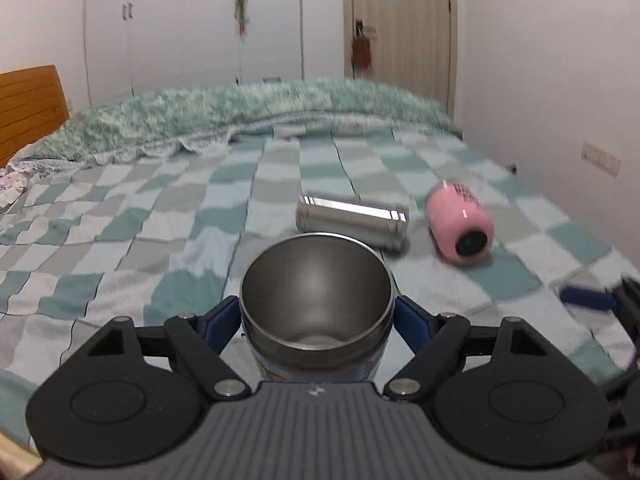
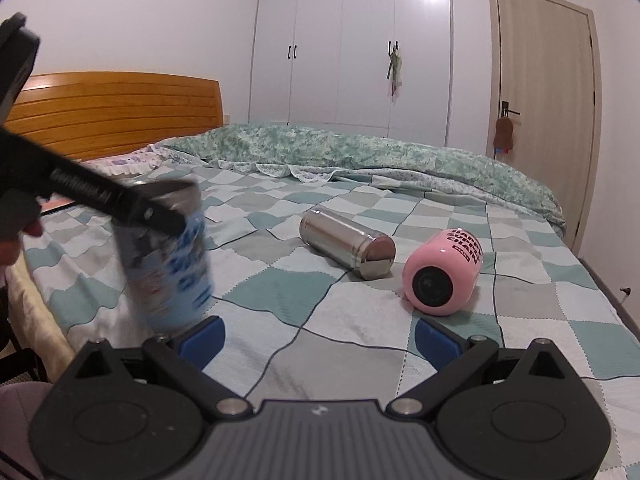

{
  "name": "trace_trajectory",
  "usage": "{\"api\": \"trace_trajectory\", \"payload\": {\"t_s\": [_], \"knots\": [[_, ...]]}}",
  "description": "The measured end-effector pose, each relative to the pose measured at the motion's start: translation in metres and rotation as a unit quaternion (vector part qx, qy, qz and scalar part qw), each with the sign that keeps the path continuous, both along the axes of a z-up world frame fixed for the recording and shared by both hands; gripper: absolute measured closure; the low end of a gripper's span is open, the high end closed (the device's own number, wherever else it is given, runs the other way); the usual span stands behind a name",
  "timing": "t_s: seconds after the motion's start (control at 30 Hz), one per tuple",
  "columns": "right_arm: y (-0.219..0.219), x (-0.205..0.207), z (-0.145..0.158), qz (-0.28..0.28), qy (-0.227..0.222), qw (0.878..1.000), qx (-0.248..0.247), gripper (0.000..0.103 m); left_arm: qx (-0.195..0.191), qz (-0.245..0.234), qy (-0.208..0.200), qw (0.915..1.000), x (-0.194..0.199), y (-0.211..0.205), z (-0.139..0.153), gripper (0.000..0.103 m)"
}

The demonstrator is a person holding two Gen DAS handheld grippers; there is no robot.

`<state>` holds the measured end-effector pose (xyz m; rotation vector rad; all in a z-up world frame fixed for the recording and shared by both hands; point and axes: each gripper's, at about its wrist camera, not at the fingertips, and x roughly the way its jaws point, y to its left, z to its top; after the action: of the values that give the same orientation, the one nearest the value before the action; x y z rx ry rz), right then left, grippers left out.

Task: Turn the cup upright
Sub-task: 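Rotate the blue cup upright with the left tool, rim up, then set the upright blue cup on the blanket and open the left tool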

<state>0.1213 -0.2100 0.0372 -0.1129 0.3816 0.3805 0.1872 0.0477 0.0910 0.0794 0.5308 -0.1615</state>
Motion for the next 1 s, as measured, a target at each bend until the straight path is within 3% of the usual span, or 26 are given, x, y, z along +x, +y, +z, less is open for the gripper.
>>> {"api": "trace_trajectory", "payload": {"t_s": [0.27, 0.43, 0.63, 0.87, 1.0], "knots": [[0.002, -0.012, -0.006, -0.019, -0.001, 1.0, -0.007, 0.001, -0.042, 0.043, -0.015, 0.9981, 0.028, 0.031, -0.016, 0.02], [0.001, -0.01, -0.011, -0.028, 0.004, 1.0, -0.009, 0.001, -0.024, 0.052, -0.026, 0.998, 0.028, 0.039, -0.03, 0.02], [0.001, -0.008, -0.016, -0.035, 0.008, 0.999, -0.009, 0.001, -0.001, 0.037, -0.073, 0.9966, 0.008, 0.031, -0.045, 0.019], [0.002, -0.009, -0.014, -0.036, 0.001, 0.999, -0.011, 0.001, 0.007, 0.032, -0.075, 0.9966, 0.005, 0.027, -0.042, 0.018], [0.001, -0.015, -0.011, -0.037, -0.005, 0.999, -0.01, 0.001, 0.006, 0.026, -0.084, 0.9961, -0.002, 0.028, -0.037, 0.006]]}}
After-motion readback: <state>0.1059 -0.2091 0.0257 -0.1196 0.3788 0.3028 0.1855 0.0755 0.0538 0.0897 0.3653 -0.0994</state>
